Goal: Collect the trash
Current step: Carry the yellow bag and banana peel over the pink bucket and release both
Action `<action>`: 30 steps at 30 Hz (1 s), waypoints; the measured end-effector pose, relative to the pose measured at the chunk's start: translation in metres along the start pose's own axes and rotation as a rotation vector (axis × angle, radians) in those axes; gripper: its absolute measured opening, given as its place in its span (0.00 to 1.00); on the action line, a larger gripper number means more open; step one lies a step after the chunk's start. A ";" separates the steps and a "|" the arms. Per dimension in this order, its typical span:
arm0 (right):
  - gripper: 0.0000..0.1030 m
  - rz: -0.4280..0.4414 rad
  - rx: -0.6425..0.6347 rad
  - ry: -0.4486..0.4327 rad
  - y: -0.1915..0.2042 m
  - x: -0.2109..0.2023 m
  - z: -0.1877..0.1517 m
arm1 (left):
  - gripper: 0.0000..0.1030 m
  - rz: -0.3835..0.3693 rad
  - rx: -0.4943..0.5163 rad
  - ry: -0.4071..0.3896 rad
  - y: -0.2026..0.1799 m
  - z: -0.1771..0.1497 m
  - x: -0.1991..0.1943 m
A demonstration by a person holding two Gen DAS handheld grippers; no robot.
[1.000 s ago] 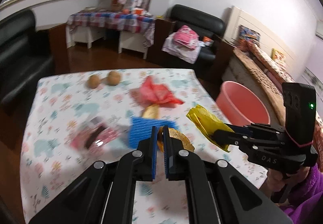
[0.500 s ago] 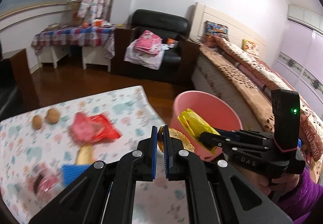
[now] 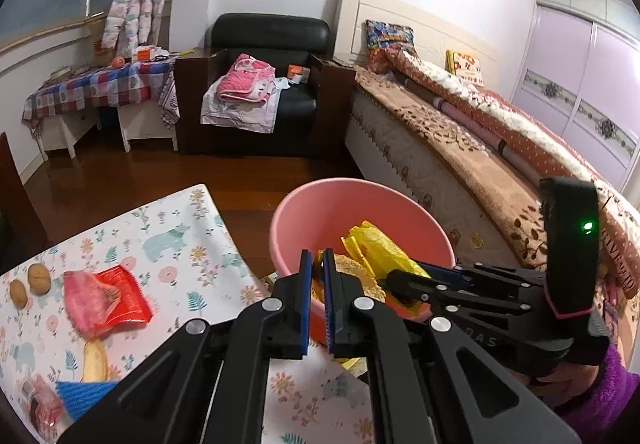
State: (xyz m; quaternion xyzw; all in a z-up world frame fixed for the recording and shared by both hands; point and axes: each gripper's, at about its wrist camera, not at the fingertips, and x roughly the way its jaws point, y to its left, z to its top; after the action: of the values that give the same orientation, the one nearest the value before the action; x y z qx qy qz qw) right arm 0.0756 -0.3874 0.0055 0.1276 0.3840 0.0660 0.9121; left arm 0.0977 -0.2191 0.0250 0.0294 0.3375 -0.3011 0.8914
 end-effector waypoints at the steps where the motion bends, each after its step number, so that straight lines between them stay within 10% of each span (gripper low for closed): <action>1: 0.19 -0.005 0.008 0.000 -0.002 0.000 0.000 | 0.05 0.000 0.003 0.006 -0.001 0.001 0.004; 14: 0.19 -0.031 0.065 0.015 -0.025 0.005 -0.006 | 0.06 -0.009 0.014 0.081 -0.019 -0.005 0.049; 19: 0.19 -0.032 0.075 0.015 -0.028 0.007 -0.007 | 0.39 -0.017 0.006 0.072 -0.020 -0.004 0.047; 30: 0.32 -0.046 0.101 0.005 -0.027 0.006 -0.006 | 0.41 -0.018 -0.029 0.059 -0.012 -0.004 0.035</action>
State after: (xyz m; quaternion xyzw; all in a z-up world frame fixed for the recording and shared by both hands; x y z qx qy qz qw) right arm 0.0766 -0.4112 -0.0105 0.1647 0.3917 0.0260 0.9048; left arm 0.1090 -0.2460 0.0018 0.0223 0.3684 -0.3031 0.8786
